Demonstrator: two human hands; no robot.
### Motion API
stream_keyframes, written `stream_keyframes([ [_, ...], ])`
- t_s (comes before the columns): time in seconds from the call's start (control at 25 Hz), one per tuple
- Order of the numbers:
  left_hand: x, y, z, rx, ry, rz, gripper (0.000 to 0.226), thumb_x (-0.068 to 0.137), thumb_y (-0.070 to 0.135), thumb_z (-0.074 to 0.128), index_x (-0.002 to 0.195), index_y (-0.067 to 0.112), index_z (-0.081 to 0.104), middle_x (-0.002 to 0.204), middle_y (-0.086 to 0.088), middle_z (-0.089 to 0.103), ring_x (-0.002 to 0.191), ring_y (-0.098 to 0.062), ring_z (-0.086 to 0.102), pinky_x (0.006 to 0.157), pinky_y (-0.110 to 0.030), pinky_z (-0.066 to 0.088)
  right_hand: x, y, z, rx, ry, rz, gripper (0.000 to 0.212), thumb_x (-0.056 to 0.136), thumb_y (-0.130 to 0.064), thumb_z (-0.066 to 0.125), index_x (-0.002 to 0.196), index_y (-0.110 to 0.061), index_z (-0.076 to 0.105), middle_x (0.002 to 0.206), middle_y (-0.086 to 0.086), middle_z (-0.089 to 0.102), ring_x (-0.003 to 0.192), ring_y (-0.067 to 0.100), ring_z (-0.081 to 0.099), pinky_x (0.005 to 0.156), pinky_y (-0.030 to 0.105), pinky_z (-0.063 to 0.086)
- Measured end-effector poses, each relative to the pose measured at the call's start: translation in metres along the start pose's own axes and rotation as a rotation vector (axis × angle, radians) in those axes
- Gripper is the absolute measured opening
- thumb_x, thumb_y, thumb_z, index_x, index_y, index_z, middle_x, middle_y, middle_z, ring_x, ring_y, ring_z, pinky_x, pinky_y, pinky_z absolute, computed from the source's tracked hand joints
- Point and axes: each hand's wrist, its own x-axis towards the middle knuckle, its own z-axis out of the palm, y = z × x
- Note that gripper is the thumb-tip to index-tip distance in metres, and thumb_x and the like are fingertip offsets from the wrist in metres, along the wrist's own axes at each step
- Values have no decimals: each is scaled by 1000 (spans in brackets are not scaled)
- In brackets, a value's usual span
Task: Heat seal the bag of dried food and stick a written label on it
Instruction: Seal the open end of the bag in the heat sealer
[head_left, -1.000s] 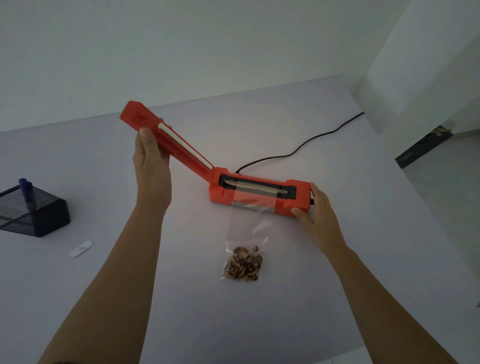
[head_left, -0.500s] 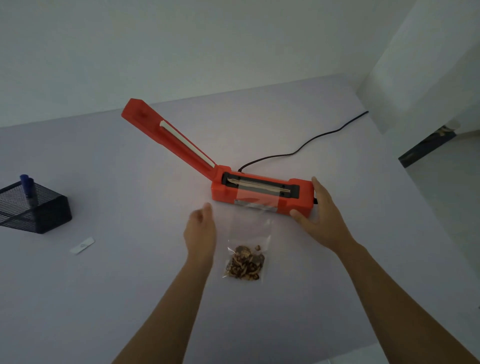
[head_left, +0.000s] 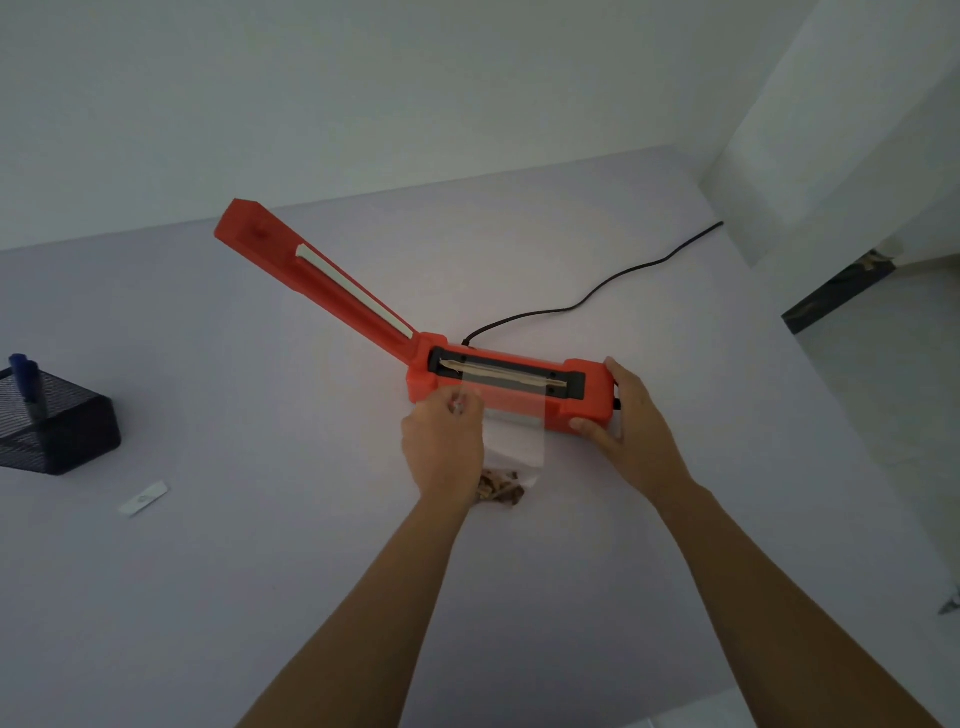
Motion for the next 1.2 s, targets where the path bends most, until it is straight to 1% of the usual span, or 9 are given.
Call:
stream_keyframes([
  [0.16,-2,5,3,20,53,20,23,88,16,52,72,12,67,60,-10,62,52,-17,48,49,-22,38,0,0,2,-6,17,-6,80,80,-34,69,143,-14,24,144,5,36,129,18,38,101,25,31],
  [0.36,-5,9,5,-29,50,99,20,90,14,53,79,14,70,49,4,47,44,-9,37,45,-11,32,0,0,2,18,22,-15,79,79,-30,70,142,-13,25,143,6,37,127,18,39,100,24,31],
  [0.48,-10,12,8,-65,66,177,17,91,13,55,85,9,71,49,11,45,41,-7,37,44,-9,34,0,1,3,34,13,-14,79,80,-30,70,143,-14,24,142,5,36,126,13,37,101,24,30],
  [0.64,-18,11,10,-101,91,270,16,91,15,58,99,8,71,55,9,49,42,-3,40,46,-5,36,1,2,2,50,5,-12,80,79,-32,70,143,-15,24,142,4,36,127,14,38,101,24,31],
  [0.76,-23,11,9,-84,101,359,16,92,17,58,100,9,69,50,11,42,40,-5,36,44,-11,33,1,3,3,42,1,-8,82,78,-32,71,143,-15,24,142,5,36,127,14,37,101,24,31],
  [0.88,-27,10,7,-77,94,376,16,94,22,54,100,12,64,50,6,41,43,-13,38,42,-31,39,2,4,3,45,3,-3,82,78,-31,72,143,-14,24,142,5,36,125,13,38,102,26,32],
  [0.96,-31,12,2,-136,83,343,14,94,24,51,98,14,61,52,2,45,45,-17,44,44,-38,44,1,5,3,47,3,-6,82,78,-30,72,143,-13,24,142,6,36,122,10,37,104,29,34],
  [1.08,-35,20,-11,-232,54,289,5,95,26,50,93,24,54,62,-12,56,55,-29,55,50,-41,48,1,4,2,23,-5,-13,84,78,-32,71,144,-12,22,144,8,34,127,14,37,108,38,34],
  [1.2,-33,16,-31,-276,39,204,9,95,31,48,91,24,52,62,-8,59,56,-18,56,53,-36,51,-1,-4,-2,-138,-18,-2,91,81,-41,65,147,-11,10,153,10,22,138,21,24,115,40,24],
])
